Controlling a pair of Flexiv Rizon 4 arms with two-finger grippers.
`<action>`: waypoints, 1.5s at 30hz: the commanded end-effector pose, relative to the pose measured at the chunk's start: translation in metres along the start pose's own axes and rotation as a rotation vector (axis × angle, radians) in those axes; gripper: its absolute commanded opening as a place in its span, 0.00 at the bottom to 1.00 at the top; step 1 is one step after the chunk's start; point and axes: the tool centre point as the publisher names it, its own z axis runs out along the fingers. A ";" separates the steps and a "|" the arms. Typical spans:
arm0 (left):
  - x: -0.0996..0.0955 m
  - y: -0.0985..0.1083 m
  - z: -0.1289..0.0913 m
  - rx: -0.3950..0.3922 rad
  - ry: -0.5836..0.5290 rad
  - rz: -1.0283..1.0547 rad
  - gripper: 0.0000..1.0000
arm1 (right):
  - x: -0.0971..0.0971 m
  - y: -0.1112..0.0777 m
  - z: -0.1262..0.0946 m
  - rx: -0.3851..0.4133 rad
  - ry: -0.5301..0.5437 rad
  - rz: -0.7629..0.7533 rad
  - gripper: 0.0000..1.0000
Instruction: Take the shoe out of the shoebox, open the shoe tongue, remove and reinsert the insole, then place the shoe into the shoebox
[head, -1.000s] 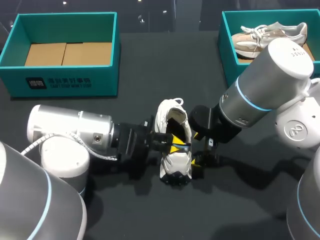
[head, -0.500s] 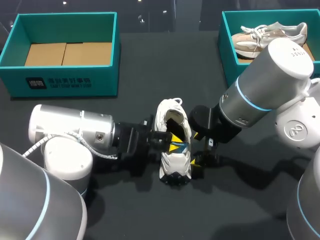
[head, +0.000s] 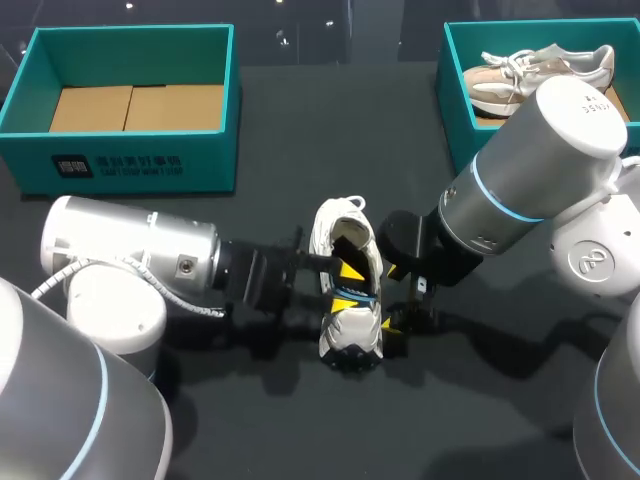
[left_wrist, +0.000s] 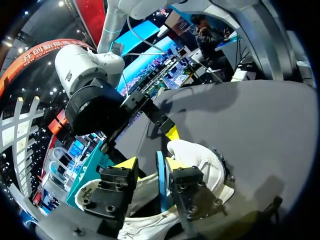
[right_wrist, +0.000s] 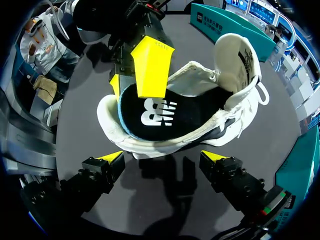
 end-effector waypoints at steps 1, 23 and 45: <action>-0.002 -0.006 -0.008 0.003 0.036 -0.004 0.35 | 0.001 0.000 0.001 -0.001 -0.002 0.001 1.00; 0.013 0.002 -0.032 -0.075 0.282 0.009 0.40 | -0.007 -0.022 -0.029 0.011 0.009 0.038 1.00; 0.005 -0.002 -0.101 -0.006 0.582 0.073 0.38 | -0.013 -0.080 -0.089 0.059 -0.032 0.110 1.00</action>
